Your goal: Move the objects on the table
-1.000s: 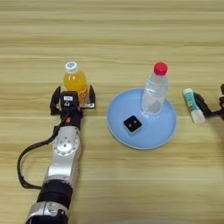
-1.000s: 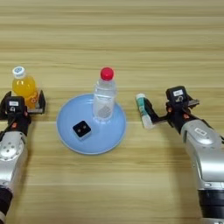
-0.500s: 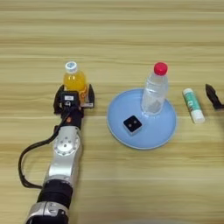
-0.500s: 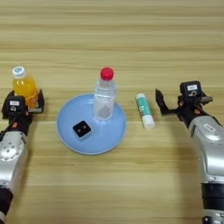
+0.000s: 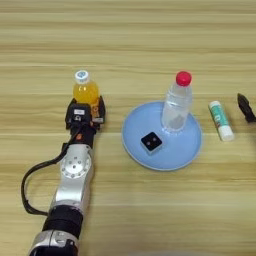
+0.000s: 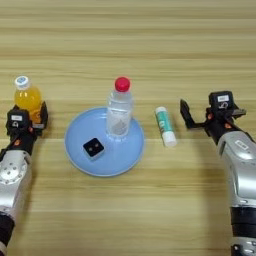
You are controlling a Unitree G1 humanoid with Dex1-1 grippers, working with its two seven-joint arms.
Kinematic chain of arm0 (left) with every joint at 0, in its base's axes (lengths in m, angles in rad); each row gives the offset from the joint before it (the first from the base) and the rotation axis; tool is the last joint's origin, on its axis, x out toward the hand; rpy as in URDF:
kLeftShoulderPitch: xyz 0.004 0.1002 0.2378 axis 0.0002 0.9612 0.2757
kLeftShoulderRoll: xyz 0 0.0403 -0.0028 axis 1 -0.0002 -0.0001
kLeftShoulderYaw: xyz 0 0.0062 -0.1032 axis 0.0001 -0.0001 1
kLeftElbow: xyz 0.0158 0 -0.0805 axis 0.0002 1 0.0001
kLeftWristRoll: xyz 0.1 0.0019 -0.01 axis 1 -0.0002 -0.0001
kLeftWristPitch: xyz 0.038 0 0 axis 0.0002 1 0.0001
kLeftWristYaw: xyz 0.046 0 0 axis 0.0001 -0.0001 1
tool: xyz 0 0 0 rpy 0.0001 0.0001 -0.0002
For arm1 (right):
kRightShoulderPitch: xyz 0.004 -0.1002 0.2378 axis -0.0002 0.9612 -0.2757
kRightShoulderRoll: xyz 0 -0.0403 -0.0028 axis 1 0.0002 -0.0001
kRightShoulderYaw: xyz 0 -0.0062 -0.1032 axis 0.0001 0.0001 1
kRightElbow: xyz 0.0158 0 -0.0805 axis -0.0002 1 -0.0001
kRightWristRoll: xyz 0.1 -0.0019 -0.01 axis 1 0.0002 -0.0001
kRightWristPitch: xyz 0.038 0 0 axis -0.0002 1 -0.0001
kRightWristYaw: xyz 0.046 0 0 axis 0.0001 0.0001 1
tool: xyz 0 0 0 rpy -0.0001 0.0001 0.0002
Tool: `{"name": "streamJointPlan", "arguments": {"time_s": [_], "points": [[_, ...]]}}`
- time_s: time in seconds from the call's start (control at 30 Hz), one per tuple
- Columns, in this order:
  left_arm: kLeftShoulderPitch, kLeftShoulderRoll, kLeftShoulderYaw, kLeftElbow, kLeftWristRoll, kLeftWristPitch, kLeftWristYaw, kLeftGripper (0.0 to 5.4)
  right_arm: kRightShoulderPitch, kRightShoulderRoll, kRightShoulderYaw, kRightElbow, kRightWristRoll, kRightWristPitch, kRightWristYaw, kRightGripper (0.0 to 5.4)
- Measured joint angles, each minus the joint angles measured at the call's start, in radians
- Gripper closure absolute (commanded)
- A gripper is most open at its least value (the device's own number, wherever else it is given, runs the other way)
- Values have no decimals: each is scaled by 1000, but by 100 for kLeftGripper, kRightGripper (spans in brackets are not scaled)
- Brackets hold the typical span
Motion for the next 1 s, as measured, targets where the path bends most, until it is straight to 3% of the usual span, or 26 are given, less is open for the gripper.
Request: {"name": "streamJointPlan", "arguments": {"time_s": [0.3,1.0], "points": [[-49,-1,-12,63,1,-13,-5,203,0,4,-2,2,3,-1,-15,0],[-64,-39,-69,99,10,-40,2,204,0,3,-11,2,10,-1,-12,0]]}}
